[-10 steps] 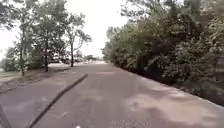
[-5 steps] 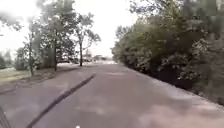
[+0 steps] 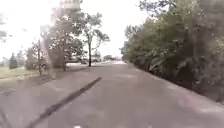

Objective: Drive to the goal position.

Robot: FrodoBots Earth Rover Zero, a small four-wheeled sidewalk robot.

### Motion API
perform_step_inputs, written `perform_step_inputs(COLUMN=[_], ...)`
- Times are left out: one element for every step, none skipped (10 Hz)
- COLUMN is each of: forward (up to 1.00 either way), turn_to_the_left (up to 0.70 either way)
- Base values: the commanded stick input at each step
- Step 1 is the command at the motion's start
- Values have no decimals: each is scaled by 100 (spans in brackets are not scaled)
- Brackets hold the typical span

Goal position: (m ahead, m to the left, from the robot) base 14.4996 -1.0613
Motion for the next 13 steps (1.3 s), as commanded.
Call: perform_step_inputs(forward=[100, 100, 100, 100, 100, 100, 100, 100, 100, 100, 100, 100, 100], turn_to_the_left=[-5, -5, -5, -5, -6, -7, -8, -9, -10, -10, -10, -10, -10])
